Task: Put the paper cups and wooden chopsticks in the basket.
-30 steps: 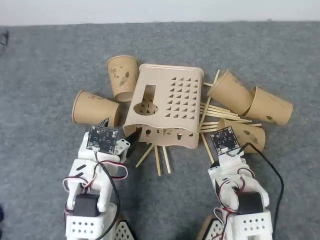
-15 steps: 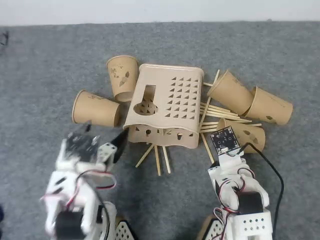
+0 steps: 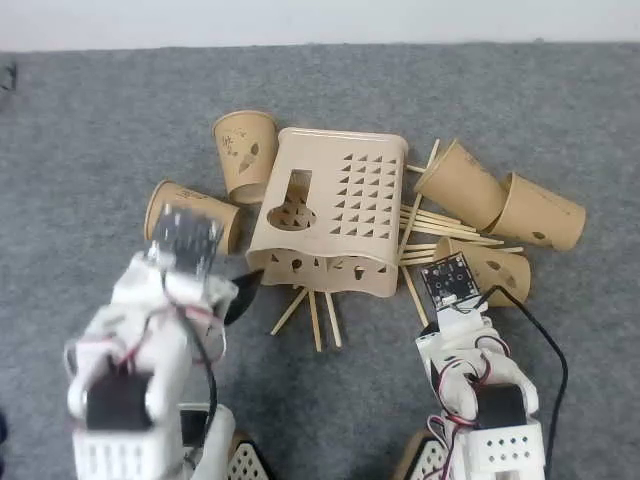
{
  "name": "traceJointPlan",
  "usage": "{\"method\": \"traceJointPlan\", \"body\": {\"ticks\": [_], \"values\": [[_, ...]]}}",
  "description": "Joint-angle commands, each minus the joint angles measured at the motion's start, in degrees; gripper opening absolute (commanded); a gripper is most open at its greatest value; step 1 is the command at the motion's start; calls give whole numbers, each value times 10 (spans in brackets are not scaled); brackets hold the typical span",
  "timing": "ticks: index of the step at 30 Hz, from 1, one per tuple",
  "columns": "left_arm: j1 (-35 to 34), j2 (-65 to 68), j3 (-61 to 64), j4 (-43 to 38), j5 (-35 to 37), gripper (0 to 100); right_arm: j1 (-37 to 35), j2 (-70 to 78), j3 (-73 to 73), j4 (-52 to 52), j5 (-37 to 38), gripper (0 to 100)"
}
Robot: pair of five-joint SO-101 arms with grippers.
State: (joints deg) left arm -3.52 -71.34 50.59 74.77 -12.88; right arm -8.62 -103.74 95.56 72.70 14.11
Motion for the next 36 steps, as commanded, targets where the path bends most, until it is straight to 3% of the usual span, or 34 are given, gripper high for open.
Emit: {"method": "traceJointPlan", "body": {"ticks": [1,4,10,16,28,36], "values": [[1,179,-54,-21,-11,332,-2,3,9,4,-4,62],[0,226,-21,-100,-36,332,-2,3,9,4,-4,62],[-10,125,187,-360,-25,332,-2,3,9,5,-4,62],[-7,43,254,-362,-2,332,-2,3,9,5,-4,62],[3,46,342,-481,0,331,-2,3,9,5,-4,62],[24,47,351,-551,151,331,-2,3,9,5,-4,62]]}}
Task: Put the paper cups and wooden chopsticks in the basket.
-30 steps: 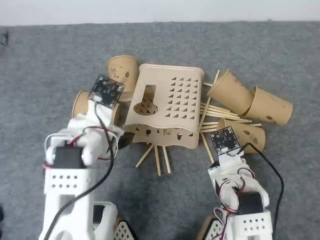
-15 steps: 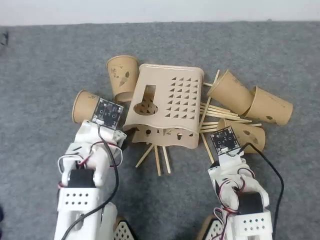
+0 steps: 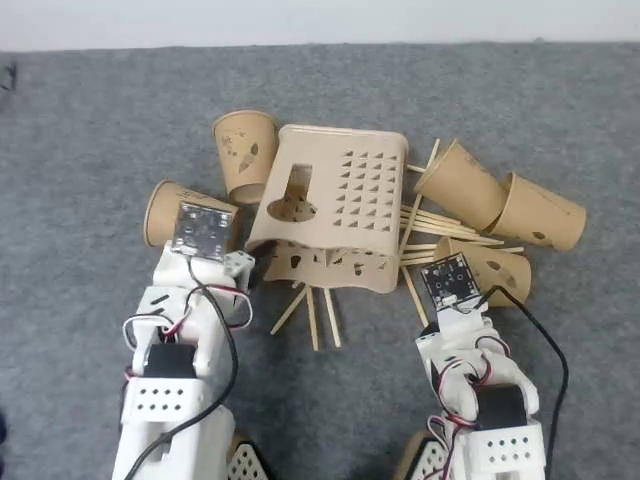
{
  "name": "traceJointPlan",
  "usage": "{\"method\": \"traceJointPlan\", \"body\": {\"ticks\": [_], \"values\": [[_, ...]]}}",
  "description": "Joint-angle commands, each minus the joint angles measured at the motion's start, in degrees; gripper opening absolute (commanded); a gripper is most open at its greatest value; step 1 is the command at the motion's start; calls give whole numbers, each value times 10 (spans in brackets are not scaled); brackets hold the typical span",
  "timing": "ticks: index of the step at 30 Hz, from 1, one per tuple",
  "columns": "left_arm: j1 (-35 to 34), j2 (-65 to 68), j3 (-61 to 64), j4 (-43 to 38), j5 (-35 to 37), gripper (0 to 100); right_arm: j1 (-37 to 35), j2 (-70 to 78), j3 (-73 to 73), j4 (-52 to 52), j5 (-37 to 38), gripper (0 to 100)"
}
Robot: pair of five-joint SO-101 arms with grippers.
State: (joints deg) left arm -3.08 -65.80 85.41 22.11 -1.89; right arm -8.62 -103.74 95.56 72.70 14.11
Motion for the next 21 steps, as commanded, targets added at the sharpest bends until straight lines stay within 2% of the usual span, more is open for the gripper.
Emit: {"method": "traceJointPlan", "body": {"ticks": [1,6,15,18,21], "values": [[32,-9,13,-25,40,331,-2,3,9,5,-4,62],[68,-10,37,-39,-24,331,-2,3,9,5,-4,62],[22,-9,95,-148,-28,330,-2,3,9,5,-4,62],[-5,-9,100,-165,-50,330,-2,3,9,5,-4,62],[-4,-9,101,-167,-52,329,-2,3,9,5,-4,62]]}}
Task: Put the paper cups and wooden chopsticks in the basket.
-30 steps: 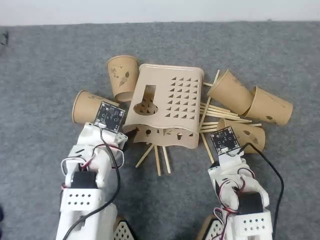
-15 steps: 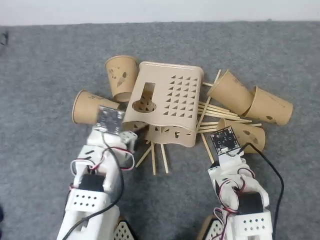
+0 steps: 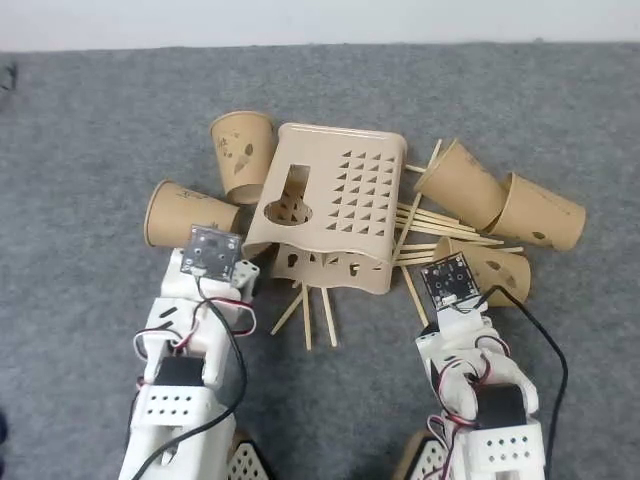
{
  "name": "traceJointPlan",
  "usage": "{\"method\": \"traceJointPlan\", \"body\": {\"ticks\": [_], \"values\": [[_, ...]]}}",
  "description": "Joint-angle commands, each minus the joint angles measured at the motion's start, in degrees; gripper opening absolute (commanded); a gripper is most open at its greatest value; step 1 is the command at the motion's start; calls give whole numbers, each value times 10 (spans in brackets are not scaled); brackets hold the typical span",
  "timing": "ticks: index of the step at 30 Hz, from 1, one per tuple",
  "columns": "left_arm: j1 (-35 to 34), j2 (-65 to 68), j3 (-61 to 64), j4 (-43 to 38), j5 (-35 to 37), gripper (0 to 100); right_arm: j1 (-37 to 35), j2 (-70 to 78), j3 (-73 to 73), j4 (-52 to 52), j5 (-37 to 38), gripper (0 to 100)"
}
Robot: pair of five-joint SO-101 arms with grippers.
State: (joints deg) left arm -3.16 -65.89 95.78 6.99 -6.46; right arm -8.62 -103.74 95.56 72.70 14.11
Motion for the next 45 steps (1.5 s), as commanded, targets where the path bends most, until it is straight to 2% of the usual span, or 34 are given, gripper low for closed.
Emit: {"method": "traceJointPlan", "body": {"ticks": [1,7,12,18,26,34,37,39,42,45], "values": [[0,-7,-3,-17,-6,319,-2,3,9,5,-4,62],[5,-7,-4,-15,-10,179,-2,3,9,5,-4,62],[29,-7,-6,6,-13,145,-2,3,9,5,-4,62],[68,-7,-5,18,-59,7,-2,3,9,5,-4,62],[67,-10,-7,15,-58,11,-2,3,9,5,-4,62],[69,-13,-81,80,-57,11,-1,3,9,5,-3,62],[70,-13,-116,129,-59,12,-1,3,9,5,-3,62],[88,-16,-147,205,-87,13,-1,3,9,5,-3,62],[132,-54,-193,341,-185,57,-1,3,9,5,-3,62],[140,-110,-219,414,-286,166,-1,3,9,5,-3,62]]}}
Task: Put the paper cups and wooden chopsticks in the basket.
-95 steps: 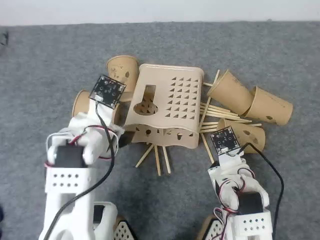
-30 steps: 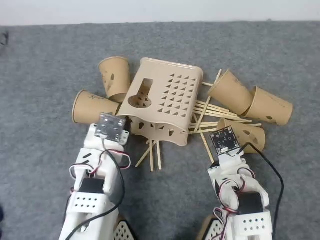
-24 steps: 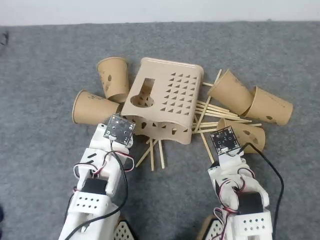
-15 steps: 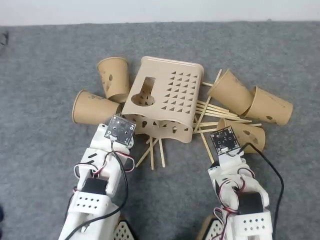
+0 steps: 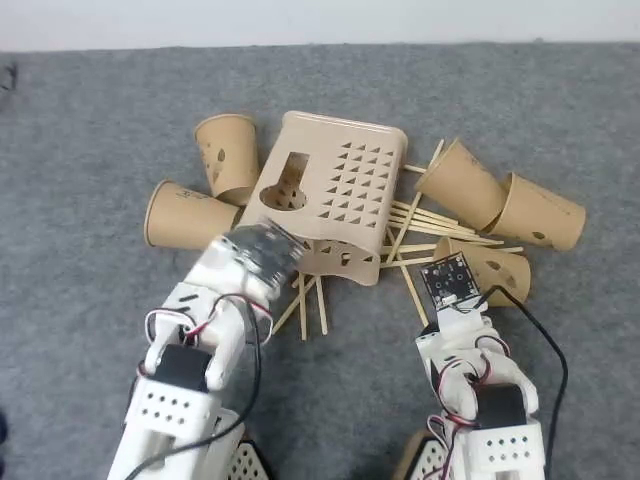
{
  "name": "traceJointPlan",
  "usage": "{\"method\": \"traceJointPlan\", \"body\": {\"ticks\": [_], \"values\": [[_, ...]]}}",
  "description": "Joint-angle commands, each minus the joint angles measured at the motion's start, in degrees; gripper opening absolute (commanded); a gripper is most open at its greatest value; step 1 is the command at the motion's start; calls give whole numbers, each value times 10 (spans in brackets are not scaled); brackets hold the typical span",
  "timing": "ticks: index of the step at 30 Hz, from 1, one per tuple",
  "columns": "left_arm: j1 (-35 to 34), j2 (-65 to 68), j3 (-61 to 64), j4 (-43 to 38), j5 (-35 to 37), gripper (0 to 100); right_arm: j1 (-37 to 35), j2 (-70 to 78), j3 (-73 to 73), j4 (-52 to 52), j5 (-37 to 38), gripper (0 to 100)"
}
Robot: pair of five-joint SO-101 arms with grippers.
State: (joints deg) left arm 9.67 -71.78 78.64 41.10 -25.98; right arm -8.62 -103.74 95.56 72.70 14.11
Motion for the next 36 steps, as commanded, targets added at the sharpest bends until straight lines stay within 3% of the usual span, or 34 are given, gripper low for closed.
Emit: {"method": "traceJointPlan", "body": {"ticks": [1,4,8,12,17,21,29,31,34,36], "values": [[5,-67,-53,89,-120,198,-1,3,9,5,-3,62],[-25,-98,-35,86,-181,227,-1,3,9,5,-3,62],[-66,-118,50,-51,-265,202,-1,3,9,5,-3,62],[-69,-167,171,-213,-309,193,-1,2,9,5,-3,62],[-50,-190,182,-260,-324,193,14,0,9,4,-3,62],[-25,-164,182,-264,-325,194,51,-1,9,-1,-4,62],[-11,-91,163,-297,-321,195,51,-1,9,-2,-4,62],[-12,-64,110,-266,-302,195,51,-2,9,-2,-4,62],[-13,-8,-29,-141,-245,195,51,-2,9,-2,-4,62],[-11,35,-109,-66,-247,195,52,-2,9,-2,-4,62]]}}
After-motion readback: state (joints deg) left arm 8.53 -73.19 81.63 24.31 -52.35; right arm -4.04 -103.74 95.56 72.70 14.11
